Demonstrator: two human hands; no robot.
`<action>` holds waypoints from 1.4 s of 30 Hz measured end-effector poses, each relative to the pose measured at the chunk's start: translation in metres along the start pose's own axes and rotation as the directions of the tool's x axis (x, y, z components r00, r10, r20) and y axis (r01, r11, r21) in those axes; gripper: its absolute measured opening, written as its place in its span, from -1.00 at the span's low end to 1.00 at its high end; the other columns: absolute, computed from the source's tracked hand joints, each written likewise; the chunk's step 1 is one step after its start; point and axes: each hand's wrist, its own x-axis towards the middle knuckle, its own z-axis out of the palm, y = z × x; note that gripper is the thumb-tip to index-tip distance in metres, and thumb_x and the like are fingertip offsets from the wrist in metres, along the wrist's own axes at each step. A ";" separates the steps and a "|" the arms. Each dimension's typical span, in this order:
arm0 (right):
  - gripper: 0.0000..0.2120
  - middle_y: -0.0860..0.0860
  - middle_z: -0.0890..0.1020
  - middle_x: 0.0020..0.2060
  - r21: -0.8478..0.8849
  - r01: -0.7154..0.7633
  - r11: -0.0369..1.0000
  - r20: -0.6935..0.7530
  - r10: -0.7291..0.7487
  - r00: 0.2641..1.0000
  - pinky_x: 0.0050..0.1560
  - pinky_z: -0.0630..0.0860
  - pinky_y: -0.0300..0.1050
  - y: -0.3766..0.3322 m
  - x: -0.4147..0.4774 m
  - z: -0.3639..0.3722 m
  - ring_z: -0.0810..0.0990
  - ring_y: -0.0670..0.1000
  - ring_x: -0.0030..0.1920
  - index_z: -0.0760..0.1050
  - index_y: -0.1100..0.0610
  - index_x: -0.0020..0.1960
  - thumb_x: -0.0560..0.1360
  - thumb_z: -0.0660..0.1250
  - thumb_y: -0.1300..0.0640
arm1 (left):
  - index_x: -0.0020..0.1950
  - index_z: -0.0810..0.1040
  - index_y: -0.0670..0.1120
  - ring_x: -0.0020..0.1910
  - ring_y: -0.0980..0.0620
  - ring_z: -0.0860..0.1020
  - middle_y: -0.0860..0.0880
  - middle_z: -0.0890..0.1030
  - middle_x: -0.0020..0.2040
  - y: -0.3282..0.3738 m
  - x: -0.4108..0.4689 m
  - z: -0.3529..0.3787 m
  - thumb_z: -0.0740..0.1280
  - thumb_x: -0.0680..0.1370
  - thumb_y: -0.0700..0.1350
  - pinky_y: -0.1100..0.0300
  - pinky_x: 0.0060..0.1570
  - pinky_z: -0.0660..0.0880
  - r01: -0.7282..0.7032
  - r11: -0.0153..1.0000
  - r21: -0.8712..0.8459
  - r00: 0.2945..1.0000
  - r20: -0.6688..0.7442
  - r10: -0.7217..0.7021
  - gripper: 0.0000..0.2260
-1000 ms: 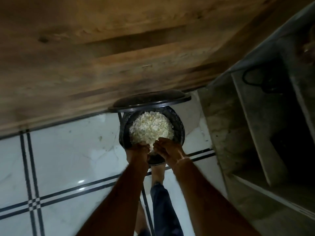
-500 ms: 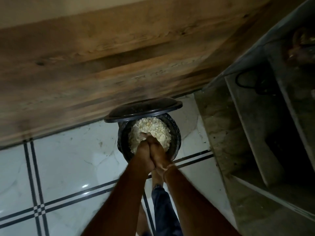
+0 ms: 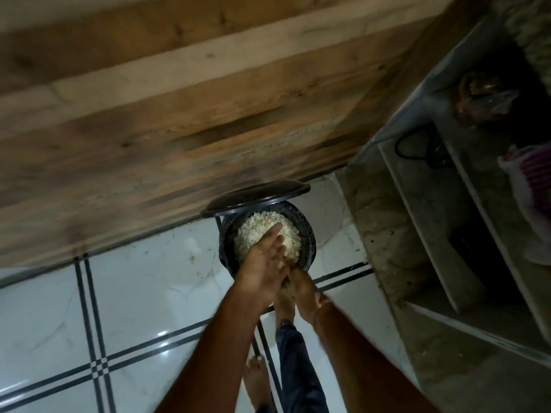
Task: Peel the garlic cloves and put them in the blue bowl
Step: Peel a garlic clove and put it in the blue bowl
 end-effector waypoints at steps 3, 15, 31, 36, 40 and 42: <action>-0.36 0.13 0.44 0.51 0.174 0.114 0.978 0.026 -0.120 0.992 0.30 0.46 0.00 -0.003 -0.023 -0.004 0.39 0.19 0.53 0.30 0.13 0.60 0.70 0.00 -0.27 | 0.60 0.26 0.28 0.61 -0.10 0.25 0.06 0.28 0.62 -0.005 -0.035 -0.001 0.12 0.65 0.34 -0.22 0.54 0.20 -0.139 0.840 0.524 0.957 -0.146 0.249 -0.49; -0.53 -0.14 0.57 0.34 -0.016 0.457 0.889 -0.245 -0.447 0.860 0.46 0.36 0.09 0.006 -0.321 -0.095 0.55 -0.11 0.30 0.52 -0.03 0.42 0.70 0.04 -0.22 | 0.46 0.52 -0.03 0.38 -0.10 0.53 -0.07 0.58 0.39 -0.010 -0.287 0.071 0.38 0.64 -0.03 0.06 0.37 0.45 -0.438 0.362 0.823 0.831 0.217 0.513 -0.62; -0.71 -0.10 0.65 0.19 -0.540 0.464 0.702 -0.635 -0.702 0.323 0.23 0.54 -0.08 0.114 -0.509 -0.403 0.59 -0.12 0.20 0.60 -0.04 0.32 0.70 0.21 -0.07 | 0.46 0.50 0.02 0.41 0.01 0.48 0.02 0.51 0.43 -0.208 -0.416 0.354 0.39 0.63 0.01 0.18 0.29 0.42 -0.778 -0.201 0.596 0.519 0.789 0.328 -0.61; -0.66 -0.04 0.65 0.25 -0.545 0.330 0.771 -0.723 -0.631 0.280 0.25 0.51 -0.08 0.143 -0.529 -0.496 0.60 -0.03 0.26 0.58 0.03 0.37 0.70 0.22 -0.06 | 0.38 0.57 -0.06 0.32 -0.04 0.55 -0.05 0.59 0.33 -0.272 -0.414 0.432 0.44 0.60 -0.04 0.11 0.28 0.49 -0.793 -0.233 0.562 0.522 0.826 0.215 -0.64; -0.64 0.03 0.61 0.29 -0.563 0.194 0.803 -0.749 -0.596 0.291 0.20 0.54 0.00 0.148 -0.531 -0.550 0.58 0.07 0.29 0.54 0.05 0.41 0.66 0.29 -0.05 | 0.32 0.62 -0.03 0.16 -0.01 0.62 -0.02 0.67 0.21 -0.305 -0.403 0.481 0.48 0.56 0.00 0.09 0.13 0.56 -0.767 -0.289 0.573 0.540 0.819 0.192 -0.66; -0.58 0.08 0.56 0.32 -0.585 0.072 0.808 -0.757 -0.576 0.310 0.18 0.52 0.05 0.145 -0.530 -0.573 0.54 0.15 0.31 0.48 0.08 0.44 0.63 0.34 -0.03 | 0.28 0.64 -0.02 0.05 -0.01 0.64 0.00 0.69 0.13 -0.317 -0.396 0.501 0.49 0.54 0.01 0.07 0.03 0.59 -0.758 -0.331 0.562 0.537 0.826 0.174 -0.67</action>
